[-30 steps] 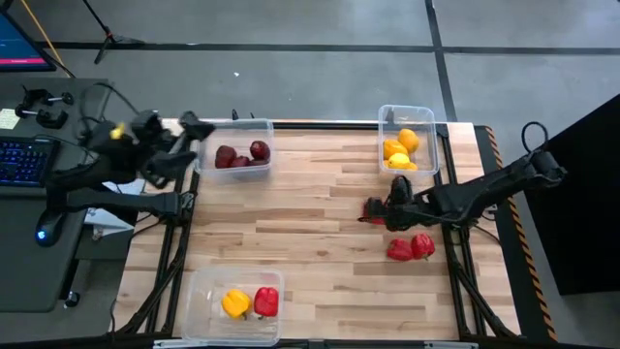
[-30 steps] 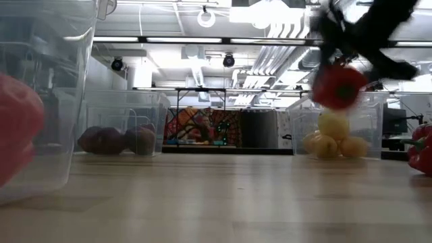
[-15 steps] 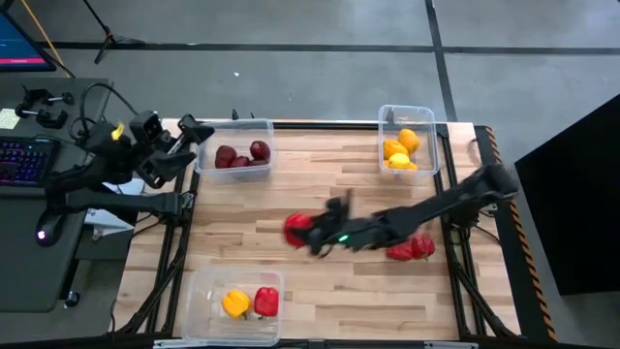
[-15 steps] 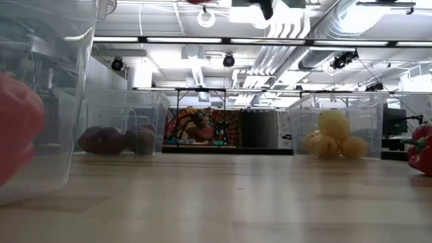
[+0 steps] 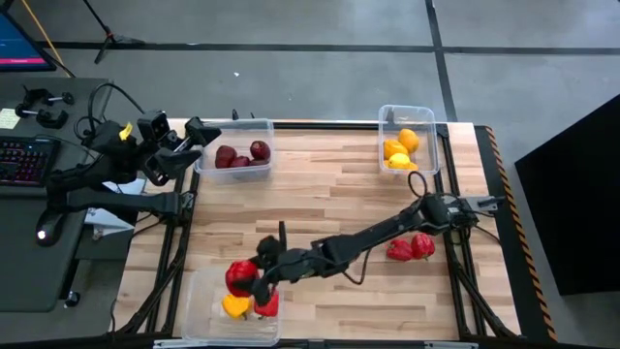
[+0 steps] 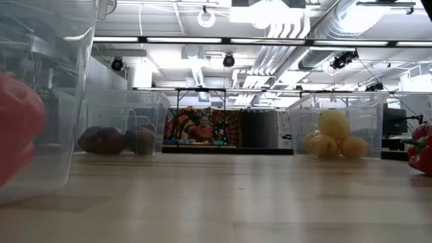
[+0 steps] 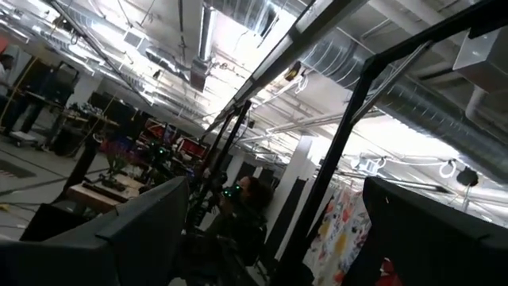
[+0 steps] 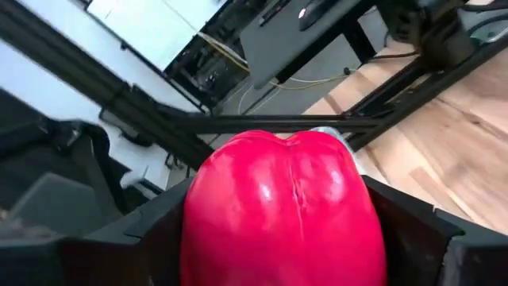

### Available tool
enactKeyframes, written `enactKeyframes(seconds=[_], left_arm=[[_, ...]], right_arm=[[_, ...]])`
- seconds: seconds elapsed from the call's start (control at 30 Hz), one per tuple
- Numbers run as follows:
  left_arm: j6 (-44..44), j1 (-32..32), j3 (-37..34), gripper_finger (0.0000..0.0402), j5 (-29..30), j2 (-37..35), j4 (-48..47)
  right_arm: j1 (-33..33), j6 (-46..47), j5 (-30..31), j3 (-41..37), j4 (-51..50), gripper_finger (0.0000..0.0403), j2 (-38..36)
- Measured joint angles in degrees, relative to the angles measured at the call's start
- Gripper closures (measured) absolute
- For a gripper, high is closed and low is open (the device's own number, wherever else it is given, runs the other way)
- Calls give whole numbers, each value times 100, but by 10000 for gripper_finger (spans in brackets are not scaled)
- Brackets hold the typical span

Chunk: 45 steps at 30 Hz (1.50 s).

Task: Sort produce into baskets
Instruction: Put the red bell pepper into the bottom transparent bin

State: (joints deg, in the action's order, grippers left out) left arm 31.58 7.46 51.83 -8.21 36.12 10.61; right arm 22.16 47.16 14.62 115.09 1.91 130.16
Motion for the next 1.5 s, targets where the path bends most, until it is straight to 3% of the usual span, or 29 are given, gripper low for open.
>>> enactKeyframes(seconds=[0.23, 0.4, 0.53, 0.73, 0.83, 0.97, 1.13, 1.37, 1.5], left_arm=[[235, 0, 0, 37, 4, -2, -6], [235, 0, 0, 37, 4, 62, -4], [233, 0, 0, 37, 7, 141, -11], [235, 0, 0, 37, 7, 232, -11], [233, 0, -2, 37, 33, 230, -13], [231, 2, -1, 37, 170, 223, -9], [113, 2, -2, 37, 278, 257, -42], [-27, 2, -2, 37, 385, 324, -48], [-29, 2, -2, 37, 393, 337, -46]], right_arm=[[105, -137, -732, 175, -54, 105, 248], [139, -738, -1406, 318, 128, 102, 246], [207, -1177, -1313, 481, 67, 81, 226], [235, -1559, -772, 496, -363, 13, 228], [173, -1358, -812, 496, -488, 15, 228], [8, -1331, -1340, 496, -789, 28, 85], [-128, -1948, -1169, 507, -1950, 29, -519], [-62, -1716, 744, 505, -5043, 29, -1349], [-23, -1084, 1244, 505, -6992, 29, -1653]])
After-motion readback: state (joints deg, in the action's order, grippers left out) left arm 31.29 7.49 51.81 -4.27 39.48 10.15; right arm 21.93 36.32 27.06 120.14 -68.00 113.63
